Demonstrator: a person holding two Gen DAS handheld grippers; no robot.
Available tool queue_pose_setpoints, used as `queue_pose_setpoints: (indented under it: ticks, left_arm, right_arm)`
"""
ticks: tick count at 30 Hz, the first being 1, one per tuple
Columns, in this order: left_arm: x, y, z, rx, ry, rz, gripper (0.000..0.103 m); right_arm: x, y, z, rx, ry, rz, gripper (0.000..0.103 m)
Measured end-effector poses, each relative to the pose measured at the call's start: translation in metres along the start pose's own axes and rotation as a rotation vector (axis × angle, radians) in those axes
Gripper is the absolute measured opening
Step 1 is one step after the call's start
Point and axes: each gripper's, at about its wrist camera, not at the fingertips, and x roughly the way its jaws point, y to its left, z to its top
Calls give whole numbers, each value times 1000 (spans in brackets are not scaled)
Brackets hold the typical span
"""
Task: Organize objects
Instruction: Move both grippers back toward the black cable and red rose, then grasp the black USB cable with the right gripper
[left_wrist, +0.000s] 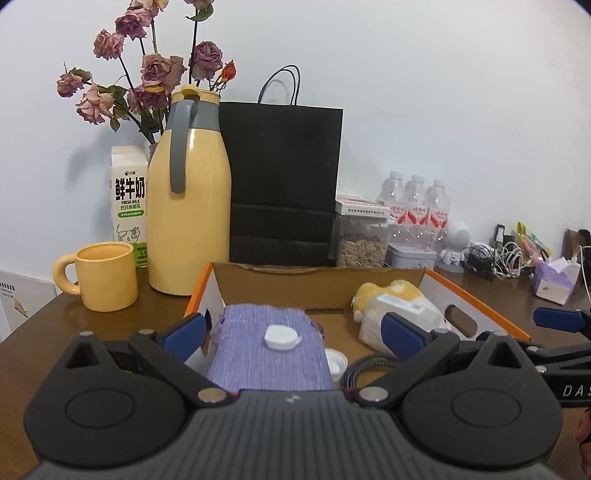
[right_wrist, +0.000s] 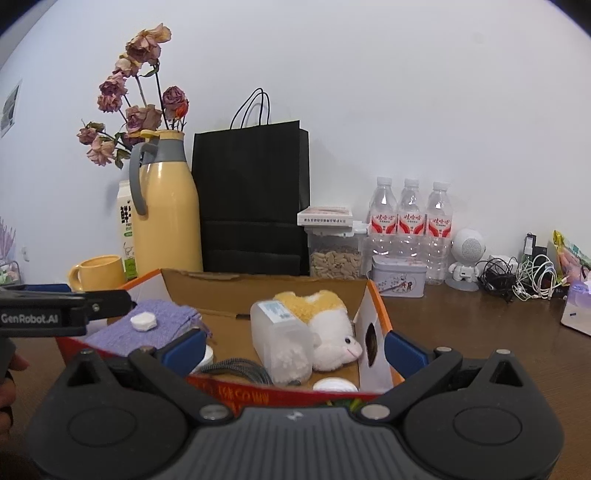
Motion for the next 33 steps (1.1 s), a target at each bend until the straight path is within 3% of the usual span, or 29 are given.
queue_pose_setpoints:
  ticks: [9,16,21,24,26,29,33]
  left_arm:
    - [-16,9,-13,12,40,9,103]
    - [-19,22,-26,9,144,50,103]
    - [-25,28,-29,-11,147,57,103]
    - [-26,29,-29,-18,154,58,103]
    - [-26,30,-29,-21,157,56,103]
    - [-27,29,-29,-22,153,50,103]
    - [-29,27,-30,-19,150,42,103]
  right_arm:
    - [-15,-5,-22,-3,83,22,103]
    - [-11,3,-36,-49,181,46,103]
    - [-5,12,-40,-81,220,54,103]
    - [-3,13,-41,-84,234,71,93]
    - [-2,15,-41,-82,245,79,78]
    - [-1,16,-42,-71,258,88,64]
    - [2,15,-42,-52,277,81,57]
